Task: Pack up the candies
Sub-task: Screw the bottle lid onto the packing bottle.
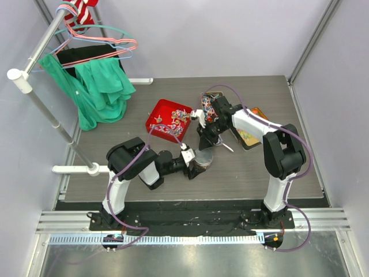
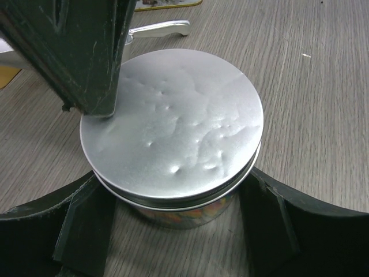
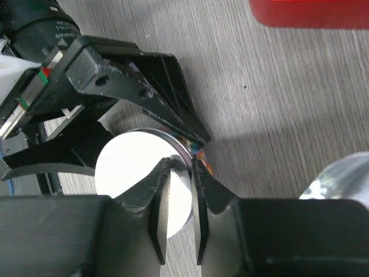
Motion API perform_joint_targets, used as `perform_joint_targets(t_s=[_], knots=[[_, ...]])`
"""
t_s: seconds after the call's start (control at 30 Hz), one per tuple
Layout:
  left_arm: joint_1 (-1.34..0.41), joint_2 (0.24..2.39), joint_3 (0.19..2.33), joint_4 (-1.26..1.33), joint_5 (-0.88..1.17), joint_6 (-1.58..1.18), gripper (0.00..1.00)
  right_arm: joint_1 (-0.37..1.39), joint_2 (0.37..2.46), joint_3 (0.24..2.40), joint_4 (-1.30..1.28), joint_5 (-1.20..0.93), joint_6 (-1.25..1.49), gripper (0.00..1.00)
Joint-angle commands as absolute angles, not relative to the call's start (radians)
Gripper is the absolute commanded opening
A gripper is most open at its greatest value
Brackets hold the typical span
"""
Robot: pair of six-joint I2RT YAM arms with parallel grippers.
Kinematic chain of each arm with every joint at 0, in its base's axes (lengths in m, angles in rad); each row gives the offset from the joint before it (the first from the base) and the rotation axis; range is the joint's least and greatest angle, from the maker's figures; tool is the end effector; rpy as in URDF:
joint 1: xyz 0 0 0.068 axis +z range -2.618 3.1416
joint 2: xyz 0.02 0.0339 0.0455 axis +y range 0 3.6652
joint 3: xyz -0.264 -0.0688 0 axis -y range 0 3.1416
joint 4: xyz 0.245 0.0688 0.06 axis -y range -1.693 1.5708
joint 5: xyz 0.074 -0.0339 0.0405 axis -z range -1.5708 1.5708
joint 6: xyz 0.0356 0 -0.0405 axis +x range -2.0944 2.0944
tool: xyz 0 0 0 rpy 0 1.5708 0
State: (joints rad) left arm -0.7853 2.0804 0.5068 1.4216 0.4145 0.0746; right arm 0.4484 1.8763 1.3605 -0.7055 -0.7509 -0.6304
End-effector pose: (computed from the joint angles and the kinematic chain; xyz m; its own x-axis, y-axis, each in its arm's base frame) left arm 0.2115 -0.2318 0.0826 -0.0376 0.1340 -0.9903 0.9341 0.3568 0.0129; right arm 0.3286 0.1851 0.2026 -0.3730 -0.6577 -0.6545 -0.9252 0.2103 0.3160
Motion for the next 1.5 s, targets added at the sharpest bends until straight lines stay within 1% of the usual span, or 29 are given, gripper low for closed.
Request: perform_joint_targets(t_s=[0.0,0.6,0.87,0.97,1.07,1.17,1.3,1.47], knots=[[-0.776,2.109,0.499,1.546,0.368,0.123,0.22,0.43,1.812,1.318,-0.79,-0.729,-0.653,0.23],[-0.776,2.109,0.499,1.548,0.357,0.123,0.21,0.417,1.643,1.091,-0.815,-0.715,-0.66,0.22],[-0.776,2.109,0.499,1.548,0.36,0.124,0.21,0.416,1.592,1.083,-0.816,-0.703,-0.653,0.23],[-0.776,2.109,0.499,1.546,0.365,0.124,0.21,0.414,1.571,1.117,-0.815,-0.672,-0.652,0.23],[-0.776,2.111,0.499,1.548,0.365,0.124,0.21,0.414,1.572,1.208,-0.816,-0.644,-0.652,0.23],[-0.776,2.109,0.499,1.548,0.367,0.124,0.21,0.414,1.603,1.294,-0.813,-0.664,-0.649,0.25],[-0.778,2.111,0.497,1.548,0.368,0.124,0.21,0.425,1.692,1.383,-0.81,-0.681,-0.647,0.28],[-0.778,2.109,0.499,1.548,0.368,0.124,0.21,0.443,1.81,1.463,-0.799,-0.718,-0.646,0.3]])
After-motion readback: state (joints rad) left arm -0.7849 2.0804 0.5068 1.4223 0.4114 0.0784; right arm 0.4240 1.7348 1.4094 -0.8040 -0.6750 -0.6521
